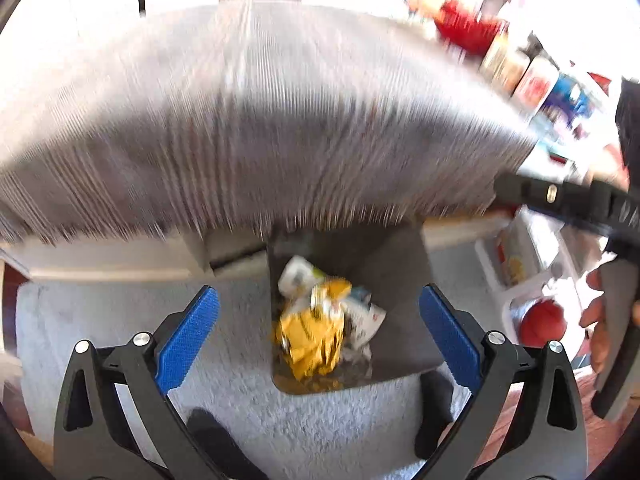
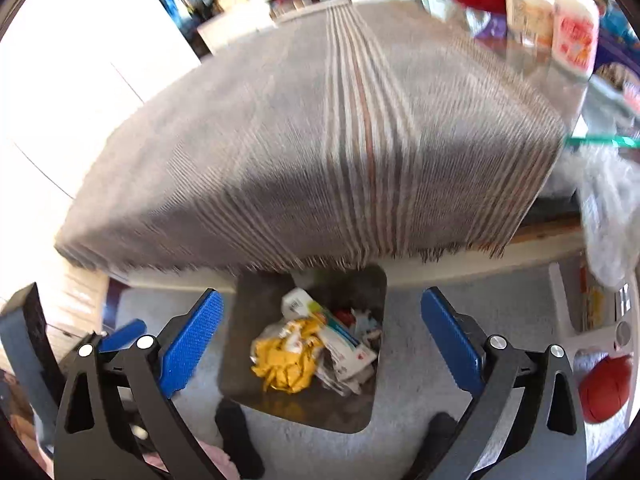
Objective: Collect trash
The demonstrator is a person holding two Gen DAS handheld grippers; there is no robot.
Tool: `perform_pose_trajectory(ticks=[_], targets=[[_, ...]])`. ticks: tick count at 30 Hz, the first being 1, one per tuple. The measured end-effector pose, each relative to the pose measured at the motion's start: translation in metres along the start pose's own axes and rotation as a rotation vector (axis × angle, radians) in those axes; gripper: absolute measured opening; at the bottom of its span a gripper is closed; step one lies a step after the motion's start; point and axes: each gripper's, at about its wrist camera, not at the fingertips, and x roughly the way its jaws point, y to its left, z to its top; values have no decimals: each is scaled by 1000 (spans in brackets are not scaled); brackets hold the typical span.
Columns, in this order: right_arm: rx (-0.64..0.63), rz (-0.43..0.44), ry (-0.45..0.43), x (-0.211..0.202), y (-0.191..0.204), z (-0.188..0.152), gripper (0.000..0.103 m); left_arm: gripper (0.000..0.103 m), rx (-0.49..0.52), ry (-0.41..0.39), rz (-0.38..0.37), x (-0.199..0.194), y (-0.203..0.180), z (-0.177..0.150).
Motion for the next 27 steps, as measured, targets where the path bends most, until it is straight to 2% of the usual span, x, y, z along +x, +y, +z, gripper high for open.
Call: perform_pose_trajectory(ticks=[6, 12, 14, 20, 24, 27], targets=[[-101, -41, -213, -60, 21, 11, 100, 95, 9, -192, 14, -66, 4, 41], [-186, -120, -410, -101, 41, 29, 100, 95, 33, -405, 91, -116, 6, 70], [-197, -137, -480, -113, 44, 31, 100, 95, 49, -442, 117, -123, 5, 73], [-176, -151, -529, -114, 40, 27, 100, 95, 69, -514, 144, -126, 1, 64], [-158, -161, -536, -109, 36, 13, 100, 95, 113, -514, 172, -120, -7, 53], [-142, -176, -530, -108, 32, 5, 100, 95, 93, -506, 174, -116, -4, 43]])
